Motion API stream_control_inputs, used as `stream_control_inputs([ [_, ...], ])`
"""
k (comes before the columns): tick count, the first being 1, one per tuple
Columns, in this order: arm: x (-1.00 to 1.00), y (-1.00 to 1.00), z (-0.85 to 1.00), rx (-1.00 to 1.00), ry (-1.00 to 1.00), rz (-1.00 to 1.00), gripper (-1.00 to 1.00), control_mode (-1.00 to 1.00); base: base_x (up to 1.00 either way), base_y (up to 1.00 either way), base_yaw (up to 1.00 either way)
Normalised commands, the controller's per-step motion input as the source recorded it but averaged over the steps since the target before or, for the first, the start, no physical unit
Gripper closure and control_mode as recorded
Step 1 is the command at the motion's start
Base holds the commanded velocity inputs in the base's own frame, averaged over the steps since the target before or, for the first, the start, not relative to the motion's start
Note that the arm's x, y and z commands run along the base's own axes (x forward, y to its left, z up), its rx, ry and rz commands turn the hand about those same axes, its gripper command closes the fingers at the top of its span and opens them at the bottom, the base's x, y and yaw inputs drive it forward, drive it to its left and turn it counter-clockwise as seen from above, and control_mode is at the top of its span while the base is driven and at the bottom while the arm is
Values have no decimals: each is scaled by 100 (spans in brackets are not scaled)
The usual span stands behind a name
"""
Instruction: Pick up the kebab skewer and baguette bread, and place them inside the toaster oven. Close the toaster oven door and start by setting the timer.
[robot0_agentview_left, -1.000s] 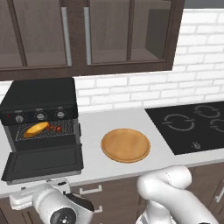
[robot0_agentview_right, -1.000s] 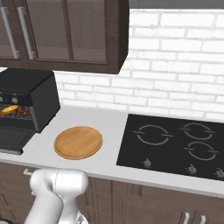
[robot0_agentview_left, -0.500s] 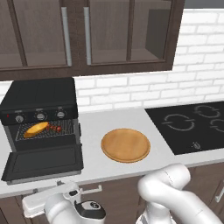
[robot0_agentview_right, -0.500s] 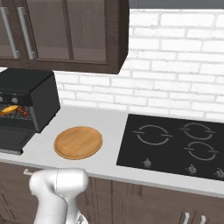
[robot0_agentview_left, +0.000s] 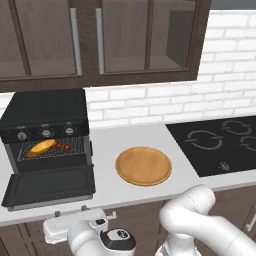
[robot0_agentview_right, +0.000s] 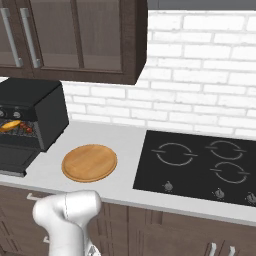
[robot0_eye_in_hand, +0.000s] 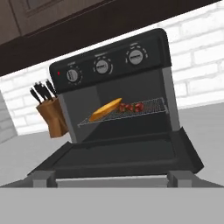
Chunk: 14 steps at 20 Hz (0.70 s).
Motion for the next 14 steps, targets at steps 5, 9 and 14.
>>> stream_control_inputs([
  [5,44,-9,-7,0,7,-6,-100,-100,0,0,0],
  [9,33,0,-31,0,9,-3,-100,-100,0,0,0],
  [14,2,4,-49,0,1,0,-100,-100,0,0,0],
])
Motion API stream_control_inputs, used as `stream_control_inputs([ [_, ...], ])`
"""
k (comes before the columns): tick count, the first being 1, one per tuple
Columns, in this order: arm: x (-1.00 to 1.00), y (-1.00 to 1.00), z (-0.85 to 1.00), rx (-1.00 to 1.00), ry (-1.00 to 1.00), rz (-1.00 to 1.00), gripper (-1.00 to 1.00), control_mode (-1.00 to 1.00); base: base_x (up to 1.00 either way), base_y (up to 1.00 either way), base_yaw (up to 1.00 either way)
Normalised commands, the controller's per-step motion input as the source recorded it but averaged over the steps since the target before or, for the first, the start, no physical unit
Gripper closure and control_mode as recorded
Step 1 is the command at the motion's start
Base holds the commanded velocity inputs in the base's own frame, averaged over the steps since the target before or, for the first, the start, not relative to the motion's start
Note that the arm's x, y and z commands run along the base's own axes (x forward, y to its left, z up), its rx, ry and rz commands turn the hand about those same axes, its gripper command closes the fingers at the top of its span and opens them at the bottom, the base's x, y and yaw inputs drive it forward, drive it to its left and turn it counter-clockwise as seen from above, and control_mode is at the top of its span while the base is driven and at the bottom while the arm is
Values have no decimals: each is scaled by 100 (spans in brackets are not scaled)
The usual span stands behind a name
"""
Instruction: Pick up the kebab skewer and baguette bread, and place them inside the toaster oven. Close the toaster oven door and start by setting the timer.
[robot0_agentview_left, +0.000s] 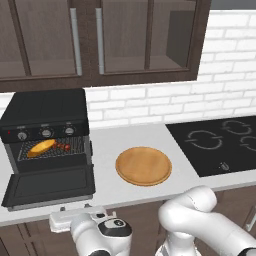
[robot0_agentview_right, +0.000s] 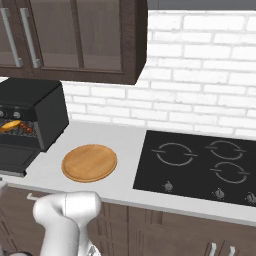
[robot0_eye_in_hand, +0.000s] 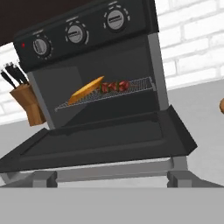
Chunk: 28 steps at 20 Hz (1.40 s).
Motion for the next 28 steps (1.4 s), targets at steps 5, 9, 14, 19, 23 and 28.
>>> stream_control_inputs([
  [5,0,1,-15,0,-1,0,-100,-100,0,0,0],
  [9,0,0,0,2,-2,0,-100,-100,0,0,0],
  [14,9,0,0,2,0,0,-100,-100,0,0,0],
  [19,22,0,0,2,0,0,-100,-100,0,0,0],
  [23,24,0,-1,0,0,0,-100,-100,0,0,0],
  [28,11,0,-24,0,0,0,-100,-100,0,0,0],
])
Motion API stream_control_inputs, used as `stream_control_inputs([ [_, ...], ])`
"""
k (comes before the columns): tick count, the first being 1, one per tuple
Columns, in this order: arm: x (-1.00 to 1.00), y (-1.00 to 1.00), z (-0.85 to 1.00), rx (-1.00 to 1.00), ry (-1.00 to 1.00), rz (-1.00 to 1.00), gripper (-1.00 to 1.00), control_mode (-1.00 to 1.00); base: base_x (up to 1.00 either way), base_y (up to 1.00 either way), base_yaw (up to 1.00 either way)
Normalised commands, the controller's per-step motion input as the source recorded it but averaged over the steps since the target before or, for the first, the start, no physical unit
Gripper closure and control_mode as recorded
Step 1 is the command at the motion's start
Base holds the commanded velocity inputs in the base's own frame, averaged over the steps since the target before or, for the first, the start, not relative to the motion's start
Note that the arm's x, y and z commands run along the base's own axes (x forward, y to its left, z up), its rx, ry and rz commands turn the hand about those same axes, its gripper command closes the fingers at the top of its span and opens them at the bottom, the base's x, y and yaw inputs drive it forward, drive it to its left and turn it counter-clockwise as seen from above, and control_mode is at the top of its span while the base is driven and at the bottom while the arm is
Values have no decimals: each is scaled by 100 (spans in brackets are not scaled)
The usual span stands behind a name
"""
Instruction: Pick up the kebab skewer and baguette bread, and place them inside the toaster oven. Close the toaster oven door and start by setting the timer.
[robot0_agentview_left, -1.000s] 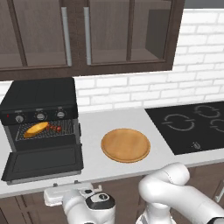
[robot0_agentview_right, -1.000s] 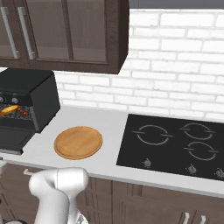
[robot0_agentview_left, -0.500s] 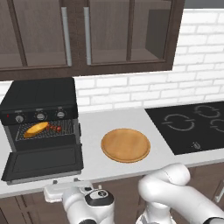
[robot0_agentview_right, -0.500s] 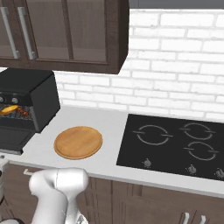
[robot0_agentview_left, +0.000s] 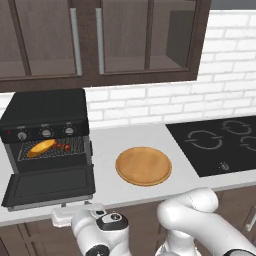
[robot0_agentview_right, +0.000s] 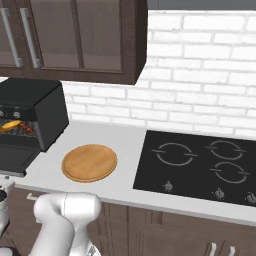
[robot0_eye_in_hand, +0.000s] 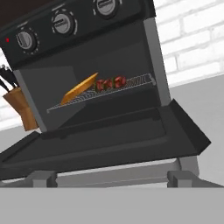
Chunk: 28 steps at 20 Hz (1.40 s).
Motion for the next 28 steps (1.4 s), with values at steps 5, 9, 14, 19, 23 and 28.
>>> stream_control_inputs([
  [5,1,0,-32,0,0,0,-100,-100,0,0,0],
  [9,14,0,-20,0,0,0,-100,-100,0,0,0],
  [14,21,0,-15,0,0,0,-100,-100,0,0,0],
  [19,13,0,-5,0,0,0,-100,-100,0,0,0],
  [23,15,0,-2,0,0,0,-100,-100,0,0,0],
  [28,25,0,-12,0,1,0,-100,-100,0,0,0],
])
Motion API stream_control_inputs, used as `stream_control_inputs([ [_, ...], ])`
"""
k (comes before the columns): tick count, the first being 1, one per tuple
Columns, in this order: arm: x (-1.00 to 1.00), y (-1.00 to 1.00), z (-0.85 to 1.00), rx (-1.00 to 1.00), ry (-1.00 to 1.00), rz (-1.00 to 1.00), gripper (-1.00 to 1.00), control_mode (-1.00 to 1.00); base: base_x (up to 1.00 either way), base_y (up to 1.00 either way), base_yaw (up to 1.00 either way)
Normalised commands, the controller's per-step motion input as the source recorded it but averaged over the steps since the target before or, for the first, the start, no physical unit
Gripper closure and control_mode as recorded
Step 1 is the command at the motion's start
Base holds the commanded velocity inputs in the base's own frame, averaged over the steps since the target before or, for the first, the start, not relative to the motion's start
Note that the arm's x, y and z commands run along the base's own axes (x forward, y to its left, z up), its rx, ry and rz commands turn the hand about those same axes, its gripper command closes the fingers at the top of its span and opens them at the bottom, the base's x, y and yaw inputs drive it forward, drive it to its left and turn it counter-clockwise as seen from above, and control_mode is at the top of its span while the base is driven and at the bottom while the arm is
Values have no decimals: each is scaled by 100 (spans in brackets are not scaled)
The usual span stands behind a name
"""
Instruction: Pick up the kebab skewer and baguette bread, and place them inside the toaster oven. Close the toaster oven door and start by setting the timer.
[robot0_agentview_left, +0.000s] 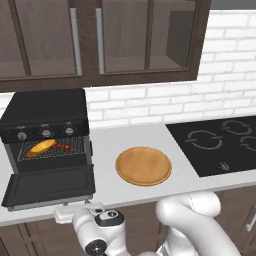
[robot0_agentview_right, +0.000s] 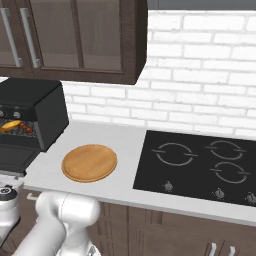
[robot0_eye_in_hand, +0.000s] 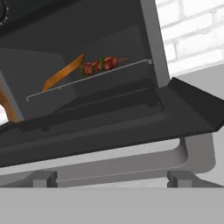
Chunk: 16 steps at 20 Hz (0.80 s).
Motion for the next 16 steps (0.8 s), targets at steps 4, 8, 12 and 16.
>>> stream_control_inputs([
  [4,30,0,-22,0,3,0,-100,-100,0,0,0],
  [8,31,0,-27,0,4,0,-100,-100,0,0,0],
  [12,31,0,-23,0,2,0,-100,-100,0,0,0],
  [16,31,0,-4,0,0,0,-100,-100,0,0,0],
])
